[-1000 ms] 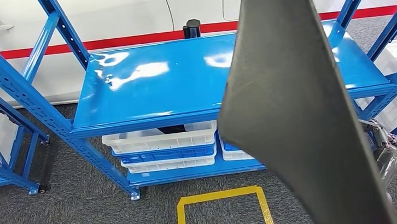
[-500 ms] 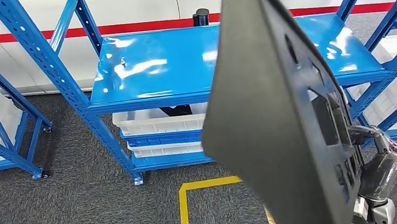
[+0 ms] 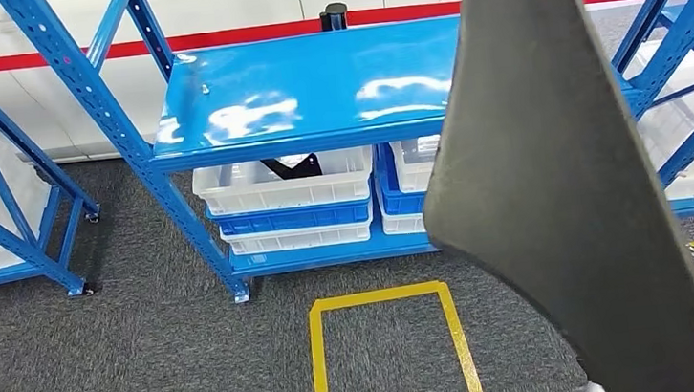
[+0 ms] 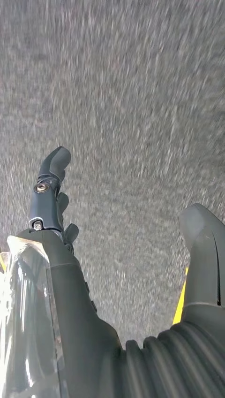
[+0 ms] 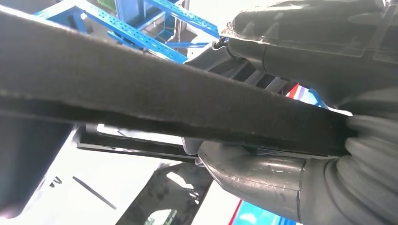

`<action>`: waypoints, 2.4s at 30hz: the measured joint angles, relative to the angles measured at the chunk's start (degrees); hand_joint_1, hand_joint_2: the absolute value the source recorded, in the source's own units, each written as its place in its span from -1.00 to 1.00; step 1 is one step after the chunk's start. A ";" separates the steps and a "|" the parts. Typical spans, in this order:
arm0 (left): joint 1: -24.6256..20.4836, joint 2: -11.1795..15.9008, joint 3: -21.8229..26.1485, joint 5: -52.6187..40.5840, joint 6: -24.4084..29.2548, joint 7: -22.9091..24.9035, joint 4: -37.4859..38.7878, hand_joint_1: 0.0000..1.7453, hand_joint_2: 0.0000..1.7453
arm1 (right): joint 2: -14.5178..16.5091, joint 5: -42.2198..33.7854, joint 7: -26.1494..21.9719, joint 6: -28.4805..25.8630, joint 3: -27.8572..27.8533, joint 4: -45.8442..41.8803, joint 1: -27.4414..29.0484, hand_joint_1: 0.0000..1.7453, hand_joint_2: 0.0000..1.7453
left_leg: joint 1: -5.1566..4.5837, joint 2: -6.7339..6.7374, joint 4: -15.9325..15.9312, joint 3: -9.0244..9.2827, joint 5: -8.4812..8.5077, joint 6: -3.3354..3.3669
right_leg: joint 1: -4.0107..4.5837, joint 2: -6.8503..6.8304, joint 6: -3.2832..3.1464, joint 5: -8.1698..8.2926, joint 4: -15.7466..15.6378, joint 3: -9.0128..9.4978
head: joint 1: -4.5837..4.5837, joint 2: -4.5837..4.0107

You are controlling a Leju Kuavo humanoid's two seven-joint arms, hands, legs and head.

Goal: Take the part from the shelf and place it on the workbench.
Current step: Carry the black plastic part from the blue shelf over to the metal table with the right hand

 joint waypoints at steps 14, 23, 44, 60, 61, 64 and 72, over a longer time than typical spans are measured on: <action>-0.20 0.19 -0.02 0.01 0.26 0.02 0.07 -1.00 1.00 | -0.08 -0.16 -0.50 0.00 -0.01 0.05 0.34 0.96 1.00 | -0.60 0.71 -17.78 6.72 6.84 4.19 | -0.09 0.29 2.91 -8.09 17.42 -8.36 | 0.37 0.00; 0.00 -1.53 0.01 0.44 4.43 -1.24 -0.02 -1.00 1.00 | -0.44 -1.14 0.46 0.00 -0.04 0.02 0.95 0.96 1.00 | -1.00 0.62 -17.60 2.22 12.54 2.19 | 0.54 0.42 1.94 -5.32 -1.37 6.58 | -0.02 0.01; 0.14 -1.35 -0.01 -0.16 3.78 -3.39 0.45 -1.00 1.00 | -0.59 -0.99 0.79 0.00 -1.39 -0.48 3.97 0.96 1.00 | -0.79 0.73 -17.77 7.50 6.01 4.34 | 0.00 0.23 2.57 -7.32 15.84 -8.29 | -0.05 0.00; 0.25 -0.86 -0.18 -1.43 3.14 -3.52 0.57 -1.00 1.00 | -0.17 -0.90 1.01 -0.01 -2.98 -2.05 5.25 0.96 1.00 | -0.46 0.25 -1.15 -0.03 -1.42 0.63 | 0.59 0.10 -0.26 -0.78 -0.19 1.08 | -0.33 0.00; 0.25 -0.83 -0.19 -1.44 3.08 -3.51 0.57 -1.00 1.00 | -0.12 -0.94 0.95 -0.01 -3.07 -2.09 5.33 0.96 1.00 | -0.44 0.25 -0.98 1.05 -0.67 0.68 | 0.66 0.10 -0.17 -0.36 0.24 0.09 | -0.35 0.00; 0.18 -0.69 -0.21 -1.44 3.07 -3.47 0.57 -1.00 1.00 | 0.03 -0.98 0.74 -0.01 -3.36 -2.28 5.53 0.96 1.00 | -0.58 0.07 -10.99 8.97 2.38 1.69 | 0.81 0.11 0.29 0.44 1.62 -2.14 | -0.33 0.00; -1.23 0.37 0.10 0.56 -0.05 -3.83 0.26 -1.00 1.00 | -0.10 -1.14 0.92 -0.02 -3.35 -2.29 4.82 0.96 1.00 | -0.80 0.59 -19.21 10.04 5.43 3.94 | 0.71 0.15 1.75 -2.47 6.52 -5.92 | -0.15 0.00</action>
